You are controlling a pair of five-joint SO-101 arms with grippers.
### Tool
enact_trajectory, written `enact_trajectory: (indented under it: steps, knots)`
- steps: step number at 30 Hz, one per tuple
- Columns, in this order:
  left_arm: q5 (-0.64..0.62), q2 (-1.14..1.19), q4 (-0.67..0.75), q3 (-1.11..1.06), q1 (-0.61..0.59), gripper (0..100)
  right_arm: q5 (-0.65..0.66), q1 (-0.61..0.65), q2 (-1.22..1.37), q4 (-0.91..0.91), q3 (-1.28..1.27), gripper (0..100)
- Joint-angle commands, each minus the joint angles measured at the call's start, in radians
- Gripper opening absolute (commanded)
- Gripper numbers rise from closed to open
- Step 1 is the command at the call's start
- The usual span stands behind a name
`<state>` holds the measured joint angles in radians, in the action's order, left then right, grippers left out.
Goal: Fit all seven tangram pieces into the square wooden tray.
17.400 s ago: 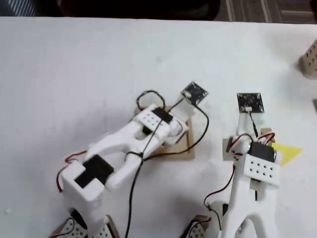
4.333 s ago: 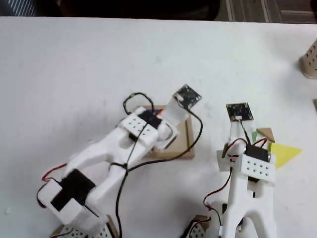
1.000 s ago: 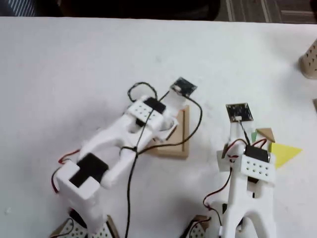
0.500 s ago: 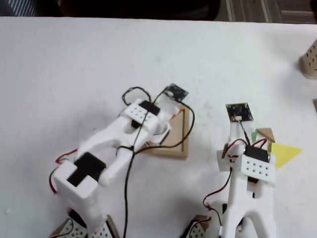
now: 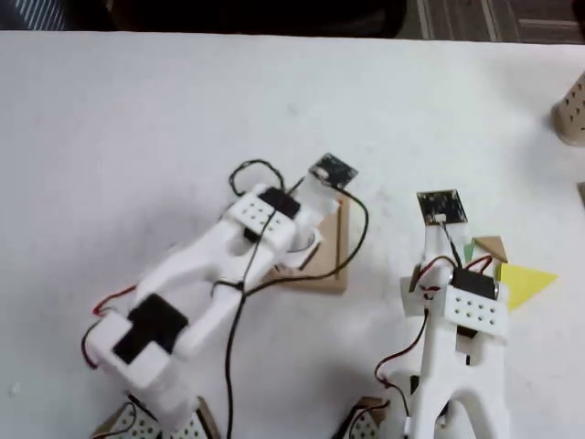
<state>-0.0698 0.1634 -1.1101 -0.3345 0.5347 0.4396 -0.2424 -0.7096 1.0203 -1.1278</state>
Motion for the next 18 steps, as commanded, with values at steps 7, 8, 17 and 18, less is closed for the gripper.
enact_trajectory:
  steps: [7, 8, 17, 18]
  knots:
    - [-0.005, -0.280, 0.103, -0.184, -0.019, 2, 0.006, -0.010, -0.025, -0.035, 0.000, 2.4]
    - [-0.005, -0.303, 0.110, -0.198, -0.036, 2, 0.006, -0.012, -0.025, -0.035, 0.000, 2.4]
    - [-0.012, -0.409, 0.315, -0.315, -0.292, 3, -0.021, -0.091, -0.021, 0.001, 0.126, 2.5]
    - [-0.012, -0.403, 0.333, -0.316, -0.318, 3, -0.025, -0.091, -0.008, 0.013, 0.144, 2.5]
